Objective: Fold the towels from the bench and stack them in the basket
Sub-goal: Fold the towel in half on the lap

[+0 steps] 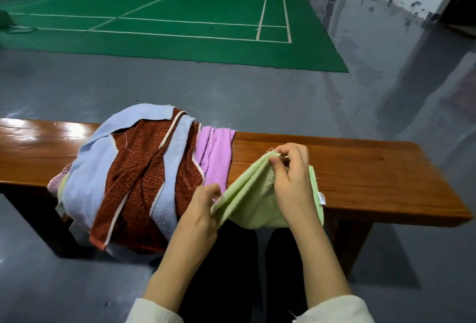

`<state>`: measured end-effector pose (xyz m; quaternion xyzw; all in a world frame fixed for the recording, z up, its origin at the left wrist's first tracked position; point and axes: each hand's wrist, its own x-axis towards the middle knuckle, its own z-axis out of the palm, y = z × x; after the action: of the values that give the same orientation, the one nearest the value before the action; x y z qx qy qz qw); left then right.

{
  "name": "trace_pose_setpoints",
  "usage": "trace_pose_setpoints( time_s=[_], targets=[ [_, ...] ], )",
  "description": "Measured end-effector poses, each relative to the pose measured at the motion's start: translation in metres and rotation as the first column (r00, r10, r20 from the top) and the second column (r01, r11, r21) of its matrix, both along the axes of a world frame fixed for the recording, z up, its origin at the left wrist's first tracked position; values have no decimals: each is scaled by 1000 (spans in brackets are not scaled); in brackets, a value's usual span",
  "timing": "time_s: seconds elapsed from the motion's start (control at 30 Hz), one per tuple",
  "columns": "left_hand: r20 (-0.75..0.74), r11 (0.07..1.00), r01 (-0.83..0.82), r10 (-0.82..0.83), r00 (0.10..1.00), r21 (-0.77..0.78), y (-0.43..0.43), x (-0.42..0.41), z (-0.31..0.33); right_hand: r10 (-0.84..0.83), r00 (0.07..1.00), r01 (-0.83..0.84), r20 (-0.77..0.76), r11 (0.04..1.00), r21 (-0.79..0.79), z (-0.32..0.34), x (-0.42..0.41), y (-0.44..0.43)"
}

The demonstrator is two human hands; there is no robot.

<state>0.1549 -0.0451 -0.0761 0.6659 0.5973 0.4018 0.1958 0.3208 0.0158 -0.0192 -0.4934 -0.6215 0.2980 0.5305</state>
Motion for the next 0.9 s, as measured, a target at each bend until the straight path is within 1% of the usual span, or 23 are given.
trace_pose_setpoints(
  time_s=[0.03,0.1,0.17,0.27,0.33,0.47,0.53,0.6,0.67,0.8,0.9],
  targets=[
    [-26,999,24,-24,999,22,0,-5,0,-8,1000,8,-10,1000,-8,-1,2,2],
    [-146,991,85,-70,987,103,0,-15,1,5,1000,-7,-23,996,-94,-2,6,3],
    [-233,982,134,-101,967,133,2,-23,4,13,999,-21,-50,987,-161,-3,8,3],
    [-278,971,170,-119,953,168,4,-33,10,21,992,-41,-126,986,-163,-3,9,3],
    [-295,964,202,-144,945,175,5,-38,14,39,994,-54,-105,988,-146,-4,10,4],
    [-390,948,296,-231,892,116,8,-44,23,41,997,-50,-69,991,-125,-6,17,10],
    [-372,950,298,-245,895,93,9,-45,30,25,997,-34,-74,992,-120,-7,19,12],
    [-365,952,287,-230,902,109,10,-47,36,8,996,-19,-91,993,-117,-6,20,13],
    [-406,943,315,-250,879,103,14,-50,39,-6,994,-6,-111,994,-112,-3,21,13],
    [-472,933,359,-326,819,-21,23,-53,44,-7,995,-3,-101,995,-99,3,23,14],
    [-524,941,340,-294,799,-10,28,-51,50,-20,997,14,-78,996,-85,4,26,14]
  ],
)
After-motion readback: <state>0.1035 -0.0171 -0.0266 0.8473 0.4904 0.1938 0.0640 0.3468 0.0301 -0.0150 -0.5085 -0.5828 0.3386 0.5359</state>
